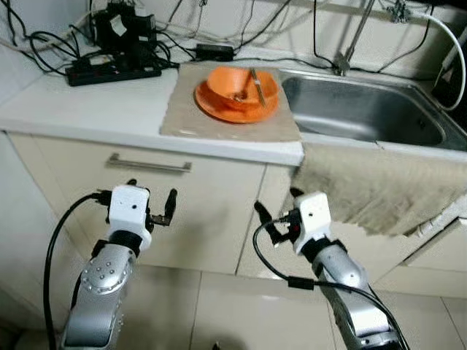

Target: Kitchen organization

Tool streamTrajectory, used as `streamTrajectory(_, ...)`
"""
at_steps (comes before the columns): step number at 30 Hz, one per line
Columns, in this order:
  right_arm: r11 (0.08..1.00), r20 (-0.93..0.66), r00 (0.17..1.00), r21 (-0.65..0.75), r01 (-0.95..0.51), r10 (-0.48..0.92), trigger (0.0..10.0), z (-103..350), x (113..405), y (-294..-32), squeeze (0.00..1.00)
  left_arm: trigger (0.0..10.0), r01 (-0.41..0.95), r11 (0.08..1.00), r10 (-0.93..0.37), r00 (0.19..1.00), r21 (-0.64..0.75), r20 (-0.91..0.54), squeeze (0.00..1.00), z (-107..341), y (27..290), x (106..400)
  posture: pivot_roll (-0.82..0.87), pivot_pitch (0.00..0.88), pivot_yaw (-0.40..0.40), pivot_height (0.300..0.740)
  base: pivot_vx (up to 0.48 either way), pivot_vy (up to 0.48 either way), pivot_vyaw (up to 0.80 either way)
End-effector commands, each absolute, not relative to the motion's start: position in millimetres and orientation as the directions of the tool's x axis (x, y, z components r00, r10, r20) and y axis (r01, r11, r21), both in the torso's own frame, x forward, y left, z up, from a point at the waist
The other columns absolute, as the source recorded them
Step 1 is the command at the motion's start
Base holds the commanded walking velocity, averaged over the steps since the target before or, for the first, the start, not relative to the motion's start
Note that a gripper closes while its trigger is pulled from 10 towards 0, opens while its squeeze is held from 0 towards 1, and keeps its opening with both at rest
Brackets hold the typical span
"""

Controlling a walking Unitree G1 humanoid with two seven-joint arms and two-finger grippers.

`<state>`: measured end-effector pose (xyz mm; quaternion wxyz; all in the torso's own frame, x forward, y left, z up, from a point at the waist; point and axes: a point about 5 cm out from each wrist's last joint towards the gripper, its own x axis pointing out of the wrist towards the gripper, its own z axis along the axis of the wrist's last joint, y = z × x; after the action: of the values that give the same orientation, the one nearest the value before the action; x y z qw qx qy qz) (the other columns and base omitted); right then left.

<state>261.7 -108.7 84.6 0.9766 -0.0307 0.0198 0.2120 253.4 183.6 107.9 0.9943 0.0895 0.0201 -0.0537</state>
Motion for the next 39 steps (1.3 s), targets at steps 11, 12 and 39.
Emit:
streamTrajectory(11,0.956,0.055,0.956,-0.076,-0.285,0.289,10.0,116,274,-123,0.0,10.0,0.1,0.979,-0.119,0.988,0.18,0.101,0.0,148,173,266,-0.01,0.0,-0.034,0.74,0.0,-0.17,0.0)
streamTrajectory(12,0.962,0.088,0.958,-0.051,-0.27,0.273,10.0,125,278,-124,0.0,10.0,0.095,0.978,-0.12,0.984,0.185,0.13,0.0,157,173,269,-0.01,0.0,-0.034,0.74,0.0,0.0,0.0)
streamTrajectory(39,0.967,0.248,0.938,0.019,-0.254,0.242,10.0,190,290,-130,0.0,10.0,0.209,0.963,-0.25,0.927,0.168,0.281,0.0,223,155,277,-0.02,0.0,-0.027,0.74,0.265,0.0,0.16)
